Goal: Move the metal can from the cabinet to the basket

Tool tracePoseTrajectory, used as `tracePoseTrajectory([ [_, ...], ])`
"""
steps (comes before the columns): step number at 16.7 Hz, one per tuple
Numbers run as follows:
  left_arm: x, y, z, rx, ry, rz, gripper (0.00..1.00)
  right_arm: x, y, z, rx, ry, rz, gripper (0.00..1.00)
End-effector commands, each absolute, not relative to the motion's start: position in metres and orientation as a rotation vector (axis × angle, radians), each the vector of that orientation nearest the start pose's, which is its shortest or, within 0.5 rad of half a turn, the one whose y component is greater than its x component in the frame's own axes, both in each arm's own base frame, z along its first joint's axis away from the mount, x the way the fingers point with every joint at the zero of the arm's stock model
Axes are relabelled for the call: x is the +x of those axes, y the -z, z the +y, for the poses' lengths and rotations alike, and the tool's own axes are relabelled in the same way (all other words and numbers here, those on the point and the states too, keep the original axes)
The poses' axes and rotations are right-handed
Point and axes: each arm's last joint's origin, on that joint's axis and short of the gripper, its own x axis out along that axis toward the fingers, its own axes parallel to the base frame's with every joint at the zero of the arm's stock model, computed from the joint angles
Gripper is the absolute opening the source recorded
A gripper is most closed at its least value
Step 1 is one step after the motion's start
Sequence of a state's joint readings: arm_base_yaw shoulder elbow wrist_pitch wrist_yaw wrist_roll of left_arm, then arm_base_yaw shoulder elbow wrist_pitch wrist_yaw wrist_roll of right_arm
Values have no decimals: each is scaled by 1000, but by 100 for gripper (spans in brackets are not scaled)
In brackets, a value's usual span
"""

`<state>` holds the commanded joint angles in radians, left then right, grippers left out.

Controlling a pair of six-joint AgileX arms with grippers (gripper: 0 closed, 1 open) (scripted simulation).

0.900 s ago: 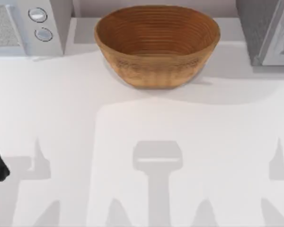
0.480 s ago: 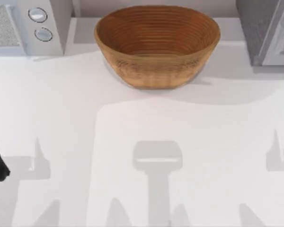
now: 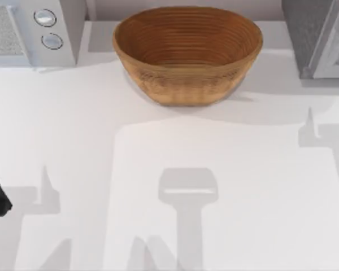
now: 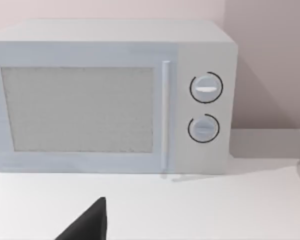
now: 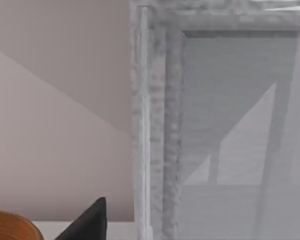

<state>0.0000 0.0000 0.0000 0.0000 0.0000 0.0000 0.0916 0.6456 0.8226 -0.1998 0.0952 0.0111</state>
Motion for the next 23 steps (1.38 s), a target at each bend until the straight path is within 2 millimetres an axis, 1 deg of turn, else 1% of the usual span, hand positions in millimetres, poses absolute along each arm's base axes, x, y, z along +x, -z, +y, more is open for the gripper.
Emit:
tracePoseTrajectory([
  [3, 106, -160, -1, 0, 0, 0, 100, 176, -415, 20, -3, 3, 33, 100],
  [5, 106, -160, -1, 0, 0, 0, 100, 199, -446, 26, -4, 3, 34, 100],
  [8, 106, -160, -1, 0, 0, 0, 100, 228, -481, 36, -4, 2, 23, 100],
  [10, 106, -160, -1, 0, 0, 0, 100, 242, -496, 41, -2, 2, 12, 100],
  [12, 106, -160, -1, 0, 0, 0, 100, 252, -506, 45, -1, 1, 4, 100],
  [14, 106, -160, -1, 0, 0, 0, 100, 256, -510, 47, 0, 0, 0, 100],
  [20, 106, -160, -1, 0, 0, 0, 100, 256, -510, 47, 1, 3, -3, 100],
  [21, 106, -160, -1, 0, 0, 0, 100, 259, -510, 51, 1, 2, -3, 100],
  [23, 106, -160, -1, 0, 0, 0, 100, 268, -509, 66, 0, 0, 0, 100],
])
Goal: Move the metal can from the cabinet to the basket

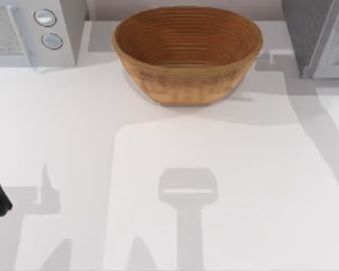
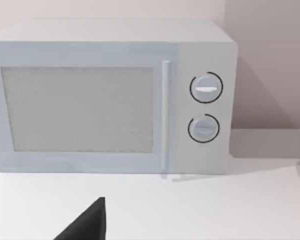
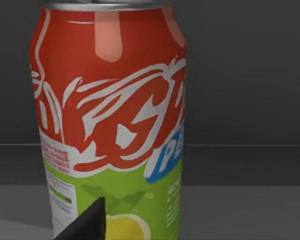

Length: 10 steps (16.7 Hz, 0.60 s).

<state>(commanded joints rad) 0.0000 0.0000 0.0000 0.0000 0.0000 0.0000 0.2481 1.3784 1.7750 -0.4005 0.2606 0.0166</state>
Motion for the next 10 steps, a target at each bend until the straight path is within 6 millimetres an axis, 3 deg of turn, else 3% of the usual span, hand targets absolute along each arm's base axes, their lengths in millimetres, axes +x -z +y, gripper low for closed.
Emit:
tracePoseTrajectory([
  [5, 106, -160, -1, 0, 0, 0, 100, 286, -507, 110, -2, 7, -8, 100],
  [10, 106, -160, -1, 0, 0, 0, 100, 288, -506, 111, -3, 8, -6, 100],
])
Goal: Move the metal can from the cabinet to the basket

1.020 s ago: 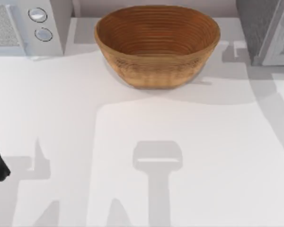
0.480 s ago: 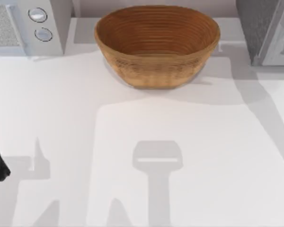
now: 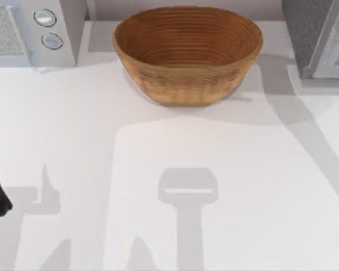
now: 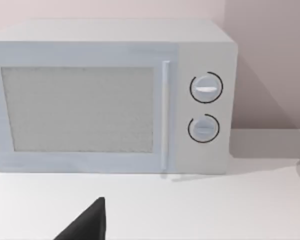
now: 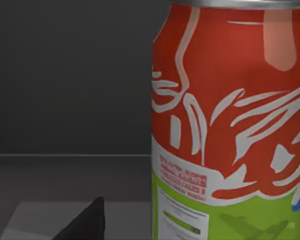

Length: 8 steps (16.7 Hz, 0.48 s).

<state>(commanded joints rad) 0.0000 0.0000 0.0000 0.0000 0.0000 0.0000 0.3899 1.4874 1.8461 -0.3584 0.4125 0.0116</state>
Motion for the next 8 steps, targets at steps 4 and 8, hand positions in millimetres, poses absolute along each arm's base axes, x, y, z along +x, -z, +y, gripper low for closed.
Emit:
tracePoseTrajectory([
  [4, 106, -160, -1, 0, 0, 0, 100, 311, -508, 113, -2, 7, -9, 100],
  [8, 106, -160, -1, 0, 0, 0, 100, 341, -508, 113, -2, 7, -10, 100],
])
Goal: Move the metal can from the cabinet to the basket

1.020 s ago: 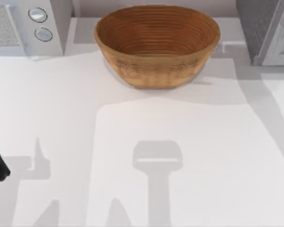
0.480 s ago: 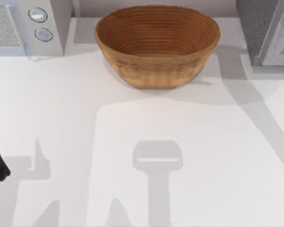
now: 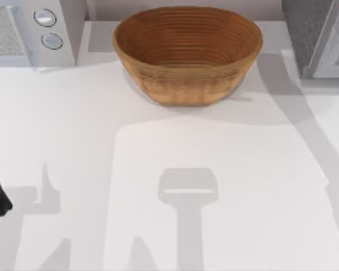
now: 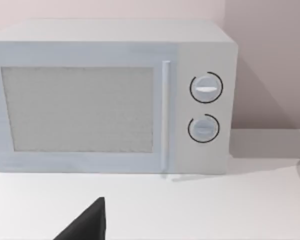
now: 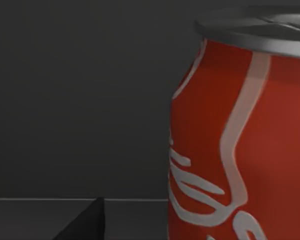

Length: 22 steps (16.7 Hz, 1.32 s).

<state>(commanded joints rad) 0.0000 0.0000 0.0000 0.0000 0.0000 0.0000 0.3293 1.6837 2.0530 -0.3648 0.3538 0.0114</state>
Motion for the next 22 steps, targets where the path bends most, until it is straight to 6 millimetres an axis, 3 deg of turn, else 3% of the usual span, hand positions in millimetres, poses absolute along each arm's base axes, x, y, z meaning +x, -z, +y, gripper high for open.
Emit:
tracePoseTrajectory([
  [5, 106, -160, -1, 0, 0, 0, 100, 347, -507, 112, -2, 7, -9, 100],
  [18, 106, -160, -1, 0, 0, 0, 100, 347, -507, 112, -2, 7, -9, 2],
  [22, 106, -160, -1, 0, 0, 0, 100, 347, -507, 112, -2, 7, -9, 0],
])
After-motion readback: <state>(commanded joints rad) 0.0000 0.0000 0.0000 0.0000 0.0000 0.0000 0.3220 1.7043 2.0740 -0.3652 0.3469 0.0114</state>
